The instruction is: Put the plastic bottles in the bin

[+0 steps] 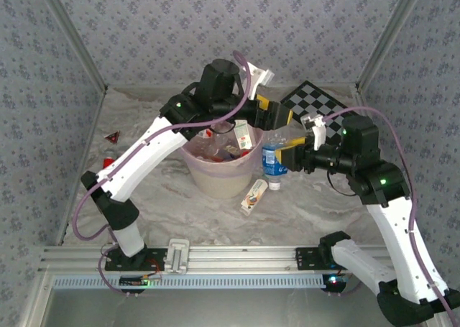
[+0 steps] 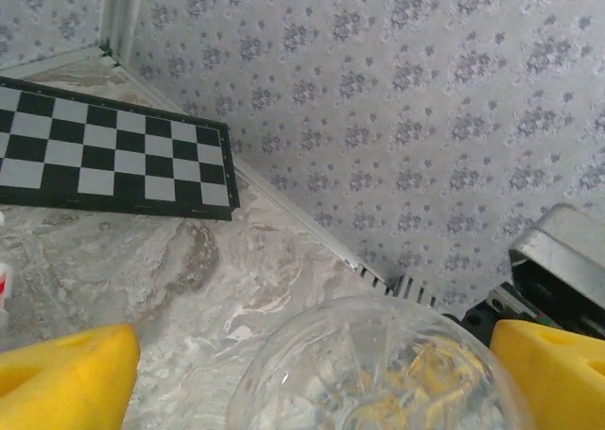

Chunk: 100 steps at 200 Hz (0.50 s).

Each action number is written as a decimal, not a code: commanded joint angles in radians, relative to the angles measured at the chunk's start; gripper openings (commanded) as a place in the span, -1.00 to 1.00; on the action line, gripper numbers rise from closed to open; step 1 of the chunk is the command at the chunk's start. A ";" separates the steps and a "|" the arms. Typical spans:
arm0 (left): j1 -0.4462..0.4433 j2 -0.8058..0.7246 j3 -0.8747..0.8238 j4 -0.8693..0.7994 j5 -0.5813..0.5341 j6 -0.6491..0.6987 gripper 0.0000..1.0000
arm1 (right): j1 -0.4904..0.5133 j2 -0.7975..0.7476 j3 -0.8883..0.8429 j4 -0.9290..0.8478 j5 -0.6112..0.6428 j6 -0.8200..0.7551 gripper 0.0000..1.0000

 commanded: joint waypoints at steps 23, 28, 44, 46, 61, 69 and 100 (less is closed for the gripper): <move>-0.012 0.005 0.064 -0.035 0.040 0.032 0.39 | 0.025 0.017 0.060 0.024 0.046 -0.029 -0.09; -0.012 0.005 0.066 -0.035 0.041 0.032 0.33 | 0.027 0.020 0.060 0.025 0.053 -0.030 -0.09; -0.013 0.005 0.072 -0.038 0.040 0.037 0.13 | 0.027 0.028 0.062 0.023 0.063 -0.033 -0.10; -0.012 0.004 0.072 -0.038 0.039 0.037 0.11 | 0.028 0.028 0.062 0.023 0.064 -0.033 -0.10; -0.012 0.004 0.080 -0.043 0.033 0.045 -0.01 | 0.029 0.037 0.064 0.025 0.069 -0.030 -0.07; -0.012 0.004 0.084 -0.045 0.027 0.050 -0.07 | 0.029 0.040 0.067 0.025 0.071 -0.030 -0.01; 0.009 -0.011 0.114 -0.063 0.002 0.070 -0.13 | 0.029 0.029 0.081 0.025 0.123 -0.029 0.61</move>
